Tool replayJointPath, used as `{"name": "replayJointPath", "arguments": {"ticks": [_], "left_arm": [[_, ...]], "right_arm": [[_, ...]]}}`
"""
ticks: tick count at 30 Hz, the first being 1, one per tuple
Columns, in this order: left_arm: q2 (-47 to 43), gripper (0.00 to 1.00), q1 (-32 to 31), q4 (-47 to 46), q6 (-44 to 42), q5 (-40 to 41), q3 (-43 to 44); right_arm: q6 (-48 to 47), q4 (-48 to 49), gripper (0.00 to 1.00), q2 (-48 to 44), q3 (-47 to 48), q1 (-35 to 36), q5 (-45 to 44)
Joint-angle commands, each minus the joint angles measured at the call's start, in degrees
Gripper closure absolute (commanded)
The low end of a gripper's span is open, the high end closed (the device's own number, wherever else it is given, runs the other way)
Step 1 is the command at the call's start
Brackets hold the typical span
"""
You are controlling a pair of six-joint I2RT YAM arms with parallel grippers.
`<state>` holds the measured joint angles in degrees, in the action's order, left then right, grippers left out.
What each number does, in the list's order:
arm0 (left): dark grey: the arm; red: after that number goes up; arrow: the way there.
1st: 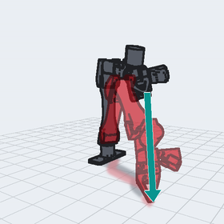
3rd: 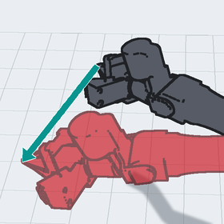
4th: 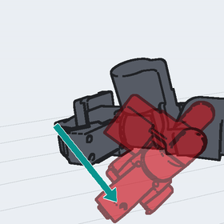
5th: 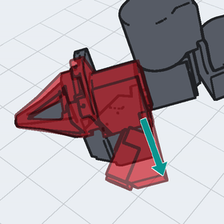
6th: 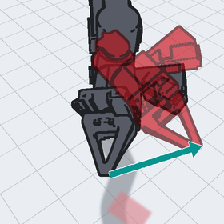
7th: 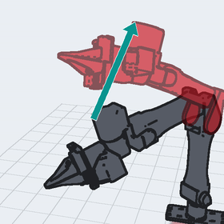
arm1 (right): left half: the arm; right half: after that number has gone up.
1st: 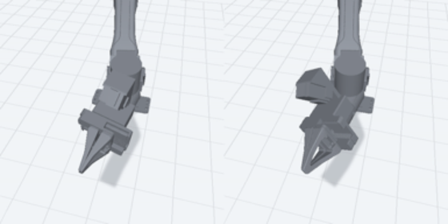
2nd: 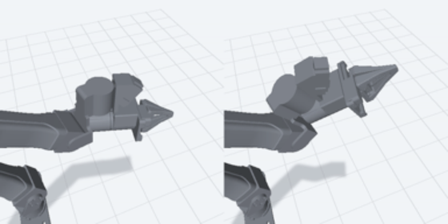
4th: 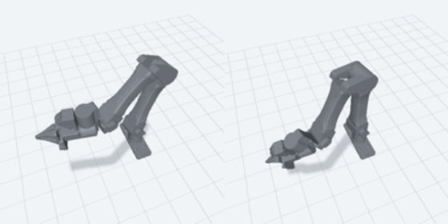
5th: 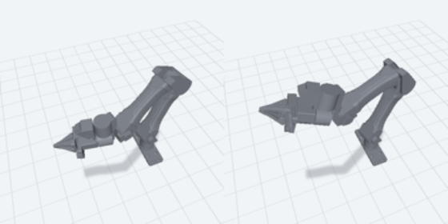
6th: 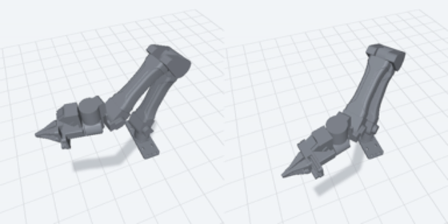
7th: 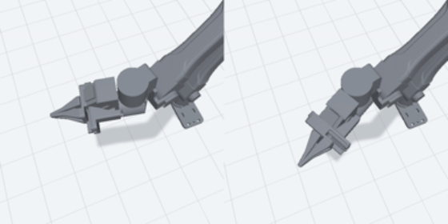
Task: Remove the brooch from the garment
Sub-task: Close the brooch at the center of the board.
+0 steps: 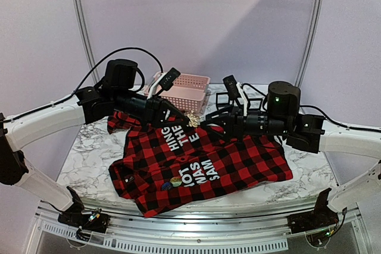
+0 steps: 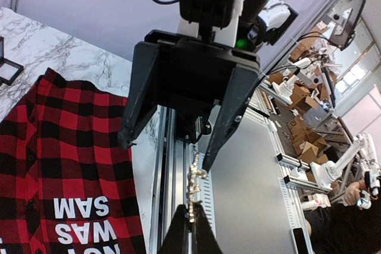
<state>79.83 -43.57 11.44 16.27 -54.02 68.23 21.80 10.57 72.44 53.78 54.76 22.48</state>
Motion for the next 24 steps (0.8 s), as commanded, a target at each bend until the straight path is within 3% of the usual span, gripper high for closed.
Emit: {"name": "replayJointPath", "arguments": {"ticks": [1,14,24], "left_arm": [[-0.68,1.00,0.86,0.60,-0.80,-0.67,1.38],[-0.49,1.00,0.86,0.58,-0.69,-0.79,1.30],[-0.07,1.00,0.86,0.55,-0.62,-0.87,1.30]], "right_arm": [[0.61,-2.47,0.44,-0.40,-1.88,0.41,-2.78],[-1.03,-1.95,0.39,4.48,1.08,0.74,0.06],[-1.50,-0.37,0.42,4.55,2.86,0.95,3.81]]}}
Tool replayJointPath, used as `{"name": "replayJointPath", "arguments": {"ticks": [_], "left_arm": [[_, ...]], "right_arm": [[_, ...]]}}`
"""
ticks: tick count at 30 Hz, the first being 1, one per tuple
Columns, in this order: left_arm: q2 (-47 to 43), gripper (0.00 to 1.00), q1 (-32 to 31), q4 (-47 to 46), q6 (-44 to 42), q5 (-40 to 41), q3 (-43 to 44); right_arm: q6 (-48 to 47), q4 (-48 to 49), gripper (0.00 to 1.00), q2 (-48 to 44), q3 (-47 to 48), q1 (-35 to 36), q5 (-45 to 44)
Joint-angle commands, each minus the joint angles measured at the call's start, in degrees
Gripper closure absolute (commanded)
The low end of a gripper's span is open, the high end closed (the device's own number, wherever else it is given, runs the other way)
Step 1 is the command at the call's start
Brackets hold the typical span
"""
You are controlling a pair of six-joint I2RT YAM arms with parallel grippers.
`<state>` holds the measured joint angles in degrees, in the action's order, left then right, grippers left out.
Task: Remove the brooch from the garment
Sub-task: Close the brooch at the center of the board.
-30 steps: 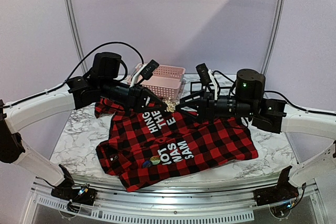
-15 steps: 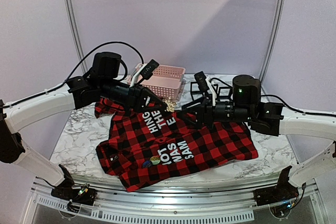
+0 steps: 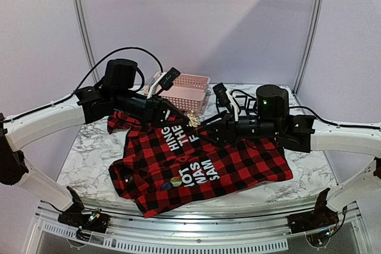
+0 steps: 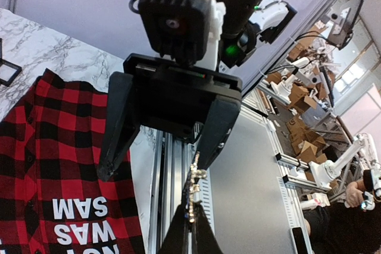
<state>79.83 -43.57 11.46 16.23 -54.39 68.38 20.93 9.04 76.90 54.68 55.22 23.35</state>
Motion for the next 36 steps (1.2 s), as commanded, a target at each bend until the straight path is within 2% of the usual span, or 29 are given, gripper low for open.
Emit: {"name": "replayJointPath", "arguments": {"ticks": [1,11,27,36], "left_arm": [[-0.03,1.00,0.86,0.54,-0.51,-0.47,1.14],[0.02,1.00,0.86,0.40,-0.47,-0.57,1.14],[-0.09,1.00,0.77,0.38,-0.45,-0.98,1.14],[-0.26,1.00,0.68,0.32,-0.46,-1.08,1.14]], "right_arm": [[-0.58,1.49,0.43,0.04,1.99,0.49,3.33],[-0.24,2.32,0.49,-0.26,2.52,0.49,4.92],[3.29,9.37,0.51,1.18,1.31,0.52,6.53],[3.81,9.60,0.57,2.19,1.39,0.49,6.37]]}}
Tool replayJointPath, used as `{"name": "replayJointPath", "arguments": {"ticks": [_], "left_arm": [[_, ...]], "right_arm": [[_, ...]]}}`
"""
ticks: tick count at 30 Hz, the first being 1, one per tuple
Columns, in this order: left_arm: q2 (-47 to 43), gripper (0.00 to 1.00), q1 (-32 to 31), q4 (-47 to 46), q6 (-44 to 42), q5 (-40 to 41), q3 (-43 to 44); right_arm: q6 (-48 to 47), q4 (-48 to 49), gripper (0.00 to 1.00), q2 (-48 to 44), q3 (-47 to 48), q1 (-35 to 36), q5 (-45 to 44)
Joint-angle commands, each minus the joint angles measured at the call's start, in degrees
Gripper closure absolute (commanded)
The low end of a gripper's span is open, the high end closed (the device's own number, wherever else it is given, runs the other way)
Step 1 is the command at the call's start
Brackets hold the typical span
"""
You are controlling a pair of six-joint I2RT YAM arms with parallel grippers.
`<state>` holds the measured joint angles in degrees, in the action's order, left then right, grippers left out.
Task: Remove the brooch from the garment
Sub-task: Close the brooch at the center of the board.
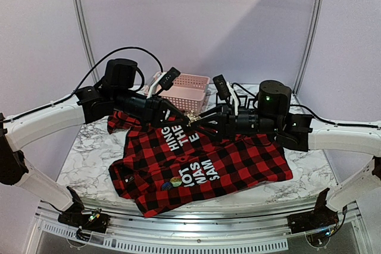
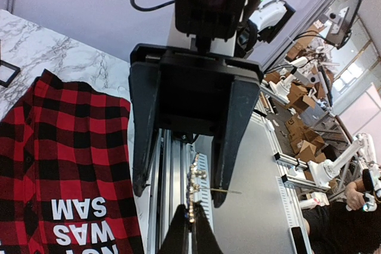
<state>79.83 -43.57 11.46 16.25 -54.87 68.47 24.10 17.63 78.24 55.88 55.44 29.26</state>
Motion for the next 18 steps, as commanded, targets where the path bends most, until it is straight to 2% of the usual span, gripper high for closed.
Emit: {"name": "replayJointPath", "arguments": {"ticks": [1,8,18], "left_arm": [[-0.22,1.00,0.68,0.35,-0.51,-0.71,1.05],[-0.38,1.00,0.68,0.38,-0.64,-0.94,1.06],[-0.38,1.00,0.51,0.41,-0.72,-0.94,1.11]], "right_arm": [[0.62,1.07,0.58,0.86,0.15,0.30,0.41],[1.54,1.80,0.65,0.69,-0.15,0.28,-0.39],[2.77,1.79,0.68,0.78,-0.24,0.29,-2.78]]}}
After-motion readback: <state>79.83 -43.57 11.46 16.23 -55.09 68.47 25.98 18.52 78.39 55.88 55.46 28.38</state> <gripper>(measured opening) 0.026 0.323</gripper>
